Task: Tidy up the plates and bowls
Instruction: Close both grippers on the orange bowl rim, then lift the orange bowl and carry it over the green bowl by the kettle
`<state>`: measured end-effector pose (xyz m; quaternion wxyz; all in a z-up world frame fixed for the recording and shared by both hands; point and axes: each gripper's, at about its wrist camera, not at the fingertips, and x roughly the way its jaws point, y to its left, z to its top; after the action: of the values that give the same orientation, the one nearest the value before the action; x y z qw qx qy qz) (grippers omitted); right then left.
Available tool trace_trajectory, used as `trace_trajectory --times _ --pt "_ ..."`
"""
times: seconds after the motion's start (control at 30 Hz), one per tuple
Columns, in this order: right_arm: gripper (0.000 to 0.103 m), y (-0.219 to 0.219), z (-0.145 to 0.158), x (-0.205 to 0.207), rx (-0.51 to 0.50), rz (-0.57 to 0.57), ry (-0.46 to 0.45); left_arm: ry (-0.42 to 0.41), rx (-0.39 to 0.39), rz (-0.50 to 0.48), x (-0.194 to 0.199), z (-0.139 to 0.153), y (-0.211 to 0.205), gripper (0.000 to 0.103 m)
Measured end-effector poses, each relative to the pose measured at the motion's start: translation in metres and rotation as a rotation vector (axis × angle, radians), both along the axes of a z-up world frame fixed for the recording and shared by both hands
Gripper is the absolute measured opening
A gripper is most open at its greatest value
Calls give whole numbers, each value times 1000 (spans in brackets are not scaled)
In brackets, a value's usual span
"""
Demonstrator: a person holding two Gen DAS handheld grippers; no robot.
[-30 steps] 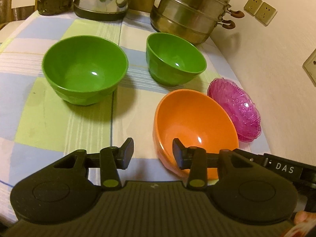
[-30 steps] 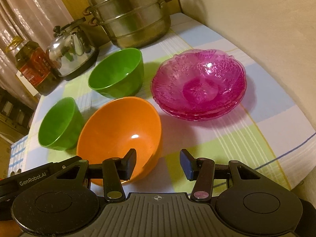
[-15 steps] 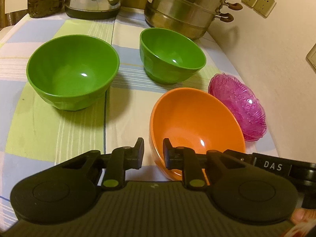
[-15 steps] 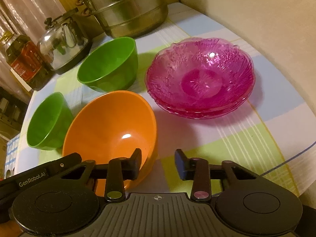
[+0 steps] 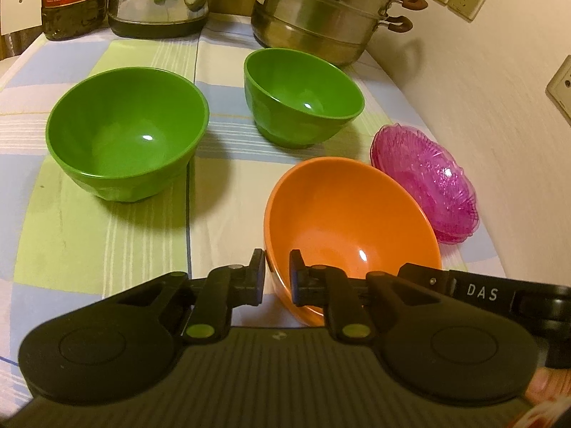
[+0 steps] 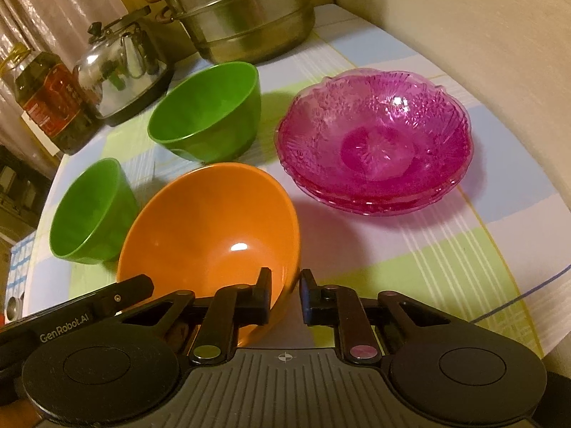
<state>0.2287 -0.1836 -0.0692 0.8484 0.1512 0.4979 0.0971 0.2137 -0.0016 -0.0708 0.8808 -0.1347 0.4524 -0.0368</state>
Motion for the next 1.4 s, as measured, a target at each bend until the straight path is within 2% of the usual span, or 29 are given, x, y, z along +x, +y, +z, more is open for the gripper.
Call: trace_trajectory --times 0.3,0.67,1.07,1.4 --pt "16 9 13 -12 3 25 -15 -18 10 5 -17 16 9 12" --pt "16 33 52 -14 21 71 -85 -62 34 48 -29 53 32 13" --pt "16 76 76 6 58 141 -116 -102 37 127 -24 81 79 13" --pt "16 123 83 38 37 205 -150 -113 28 186 2 84 123 12"
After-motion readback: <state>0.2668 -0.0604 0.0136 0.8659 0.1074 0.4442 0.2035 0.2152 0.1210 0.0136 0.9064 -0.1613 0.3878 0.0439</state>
